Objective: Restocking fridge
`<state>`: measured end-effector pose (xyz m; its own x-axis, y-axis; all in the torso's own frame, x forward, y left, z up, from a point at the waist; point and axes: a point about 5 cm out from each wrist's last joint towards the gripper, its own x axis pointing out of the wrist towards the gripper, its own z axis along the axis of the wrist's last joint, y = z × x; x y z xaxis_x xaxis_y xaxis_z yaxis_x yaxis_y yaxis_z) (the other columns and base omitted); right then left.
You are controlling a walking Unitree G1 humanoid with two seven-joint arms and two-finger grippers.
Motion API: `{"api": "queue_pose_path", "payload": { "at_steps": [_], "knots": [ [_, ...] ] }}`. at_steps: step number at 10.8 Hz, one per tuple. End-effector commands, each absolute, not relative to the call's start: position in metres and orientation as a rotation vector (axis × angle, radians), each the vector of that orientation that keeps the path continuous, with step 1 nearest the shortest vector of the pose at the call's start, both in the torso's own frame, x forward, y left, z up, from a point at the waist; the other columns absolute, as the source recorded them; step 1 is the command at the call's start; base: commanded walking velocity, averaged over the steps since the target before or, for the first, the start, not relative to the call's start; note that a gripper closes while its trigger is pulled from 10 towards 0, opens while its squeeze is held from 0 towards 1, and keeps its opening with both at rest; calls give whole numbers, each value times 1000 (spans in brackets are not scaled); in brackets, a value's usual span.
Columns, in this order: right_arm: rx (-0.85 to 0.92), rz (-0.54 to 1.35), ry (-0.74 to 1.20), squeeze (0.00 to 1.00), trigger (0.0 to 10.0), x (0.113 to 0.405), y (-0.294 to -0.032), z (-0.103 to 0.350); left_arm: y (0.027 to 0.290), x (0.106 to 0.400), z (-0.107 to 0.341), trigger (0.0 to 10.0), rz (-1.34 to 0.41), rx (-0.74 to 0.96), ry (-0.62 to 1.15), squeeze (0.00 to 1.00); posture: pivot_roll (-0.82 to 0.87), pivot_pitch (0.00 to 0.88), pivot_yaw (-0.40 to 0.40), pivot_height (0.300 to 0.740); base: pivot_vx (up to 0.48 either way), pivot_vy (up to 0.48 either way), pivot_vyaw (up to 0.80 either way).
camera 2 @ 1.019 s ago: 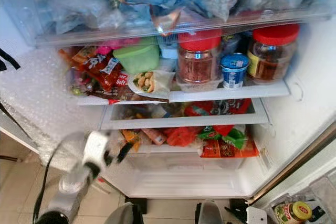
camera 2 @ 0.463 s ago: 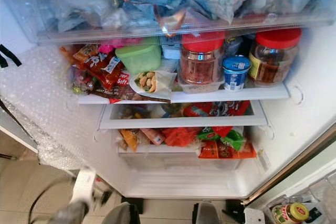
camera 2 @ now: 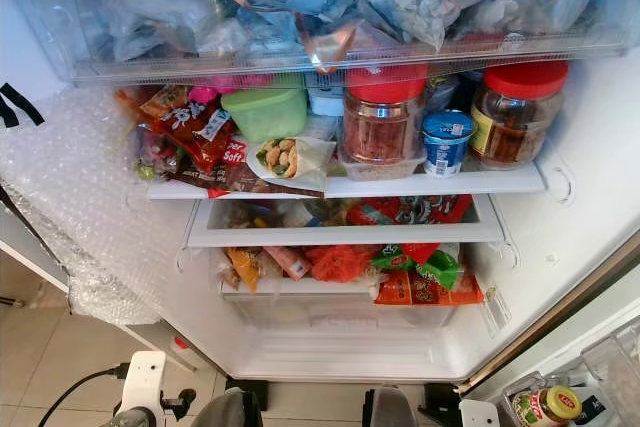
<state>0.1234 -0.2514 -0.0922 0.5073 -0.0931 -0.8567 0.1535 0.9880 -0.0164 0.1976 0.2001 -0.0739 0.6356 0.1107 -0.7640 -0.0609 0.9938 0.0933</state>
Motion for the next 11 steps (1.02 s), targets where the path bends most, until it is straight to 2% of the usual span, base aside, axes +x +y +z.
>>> {"api": "queue_pose_path", "payload": {
  "at_steps": [1, 11],
  "knots": [
    [66, -144, 1041, 0, 10000, 119, -251, -94, 206, 187, -79, 10000, 105, 94, 920, 0, -145, 62, 83, 648, 0, 251, 0],
    [53, -111, 1041, 0, 10000, 122, -249, -93, 216, 161, -89, 10000, 103, 103, 999, 0, -147, 90, 93, 648, 0, 343, 0]
  ]
}}
